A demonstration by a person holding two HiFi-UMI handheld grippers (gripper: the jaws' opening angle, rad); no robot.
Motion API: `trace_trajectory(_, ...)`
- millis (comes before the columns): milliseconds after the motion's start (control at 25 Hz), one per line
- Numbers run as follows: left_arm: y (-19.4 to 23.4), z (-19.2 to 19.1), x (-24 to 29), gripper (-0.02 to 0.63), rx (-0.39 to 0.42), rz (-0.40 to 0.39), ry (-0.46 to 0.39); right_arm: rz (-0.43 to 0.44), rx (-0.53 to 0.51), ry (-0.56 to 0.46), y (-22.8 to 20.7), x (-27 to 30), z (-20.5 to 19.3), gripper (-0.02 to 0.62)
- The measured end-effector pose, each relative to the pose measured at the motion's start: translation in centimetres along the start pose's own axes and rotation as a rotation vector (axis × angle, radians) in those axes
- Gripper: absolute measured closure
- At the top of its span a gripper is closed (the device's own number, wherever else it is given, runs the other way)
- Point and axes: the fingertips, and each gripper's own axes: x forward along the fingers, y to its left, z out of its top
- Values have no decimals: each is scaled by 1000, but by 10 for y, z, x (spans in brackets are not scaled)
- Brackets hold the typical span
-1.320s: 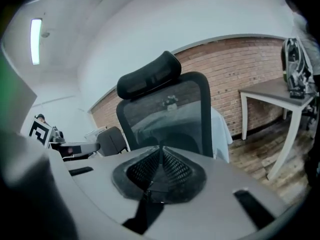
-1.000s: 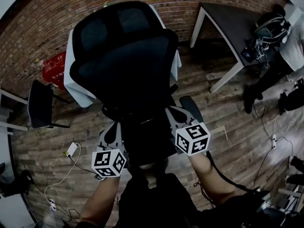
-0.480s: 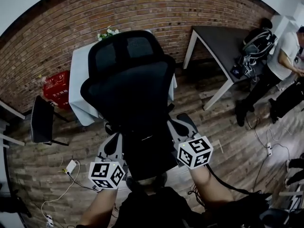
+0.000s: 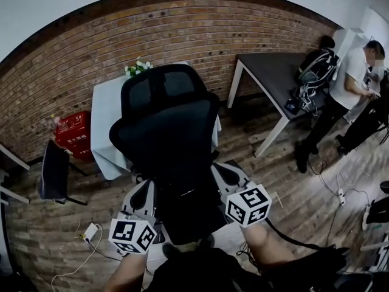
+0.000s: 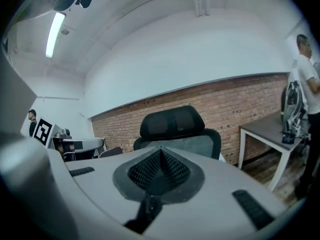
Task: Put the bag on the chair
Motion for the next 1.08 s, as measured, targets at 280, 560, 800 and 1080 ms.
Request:
trace_trajectory(280, -4, 17, -14, 595, 34, -17, -32, -23, -14, -33, 11, -18, 16, 578)
trace_trajectory(560, 0, 32, -29, 596, 31, -1, -48, -48, -31, -48, 18, -32, 25, 578)
trace_trajectory(800, 0, 41, -39, 596, 50, 8, -67, -58, -43, -55, 21, -36, 25, 578)
trace_trajectory(1080, 4, 43, -49, 595, 62, 33, -77, -68, -51, -61, 21, -41, 27, 578)
